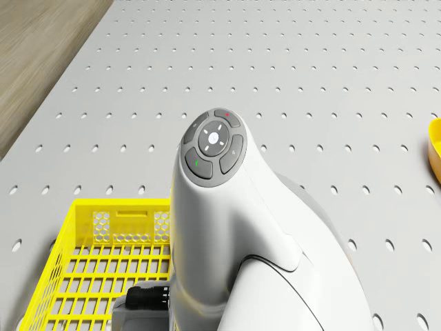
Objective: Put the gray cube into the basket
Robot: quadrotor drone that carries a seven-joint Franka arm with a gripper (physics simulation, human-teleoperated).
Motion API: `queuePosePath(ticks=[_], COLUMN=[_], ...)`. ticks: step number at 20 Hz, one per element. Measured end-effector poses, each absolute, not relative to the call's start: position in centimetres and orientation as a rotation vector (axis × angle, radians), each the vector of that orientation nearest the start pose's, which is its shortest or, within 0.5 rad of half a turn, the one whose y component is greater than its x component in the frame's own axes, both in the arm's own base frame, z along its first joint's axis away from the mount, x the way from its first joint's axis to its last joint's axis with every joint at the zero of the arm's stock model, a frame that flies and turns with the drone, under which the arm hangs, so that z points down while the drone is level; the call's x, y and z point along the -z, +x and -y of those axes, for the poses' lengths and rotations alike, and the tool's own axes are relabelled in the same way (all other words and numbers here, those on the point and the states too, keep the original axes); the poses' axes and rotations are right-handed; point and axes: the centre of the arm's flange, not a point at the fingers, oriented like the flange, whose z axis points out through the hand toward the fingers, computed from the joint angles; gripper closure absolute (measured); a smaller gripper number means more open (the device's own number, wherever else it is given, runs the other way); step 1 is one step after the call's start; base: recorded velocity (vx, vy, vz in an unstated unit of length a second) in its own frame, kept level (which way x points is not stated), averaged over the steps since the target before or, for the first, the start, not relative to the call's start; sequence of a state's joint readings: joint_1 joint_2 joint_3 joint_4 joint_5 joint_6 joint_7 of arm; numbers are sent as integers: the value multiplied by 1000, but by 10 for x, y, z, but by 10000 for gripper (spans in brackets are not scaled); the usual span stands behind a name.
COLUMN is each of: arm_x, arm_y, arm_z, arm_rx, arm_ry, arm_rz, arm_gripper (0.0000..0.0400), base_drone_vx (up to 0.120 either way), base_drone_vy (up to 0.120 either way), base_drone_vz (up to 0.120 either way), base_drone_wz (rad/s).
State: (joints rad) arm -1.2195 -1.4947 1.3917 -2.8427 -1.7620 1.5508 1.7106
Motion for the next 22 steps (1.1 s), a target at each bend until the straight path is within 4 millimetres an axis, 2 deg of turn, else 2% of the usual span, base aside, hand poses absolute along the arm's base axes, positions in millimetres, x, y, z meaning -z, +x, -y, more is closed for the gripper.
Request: queuePosePath(ticks=[5, 10, 14, 18, 22], arm_x=[-487, -487, -487, -487, -487], arm_y=[317, 317, 317, 317, 317], arm_z=[6, 6, 6, 6, 6], arm_rx=[-785, -785, -785, -785, -785], arm_ry=[1, 1, 1, 1, 1], arm_rz=[2, 2, 2, 2, 2], arm_gripper=[150, 150, 150, 150, 150], base_drone_vx=[0, 0, 0, 120, 0], base_drone_vy=[120, 120, 120, 120, 70], base_drone_vz=[-104, 0, -110, 0, -110], base_drone_wz=[0, 0, 0, 0, 0])
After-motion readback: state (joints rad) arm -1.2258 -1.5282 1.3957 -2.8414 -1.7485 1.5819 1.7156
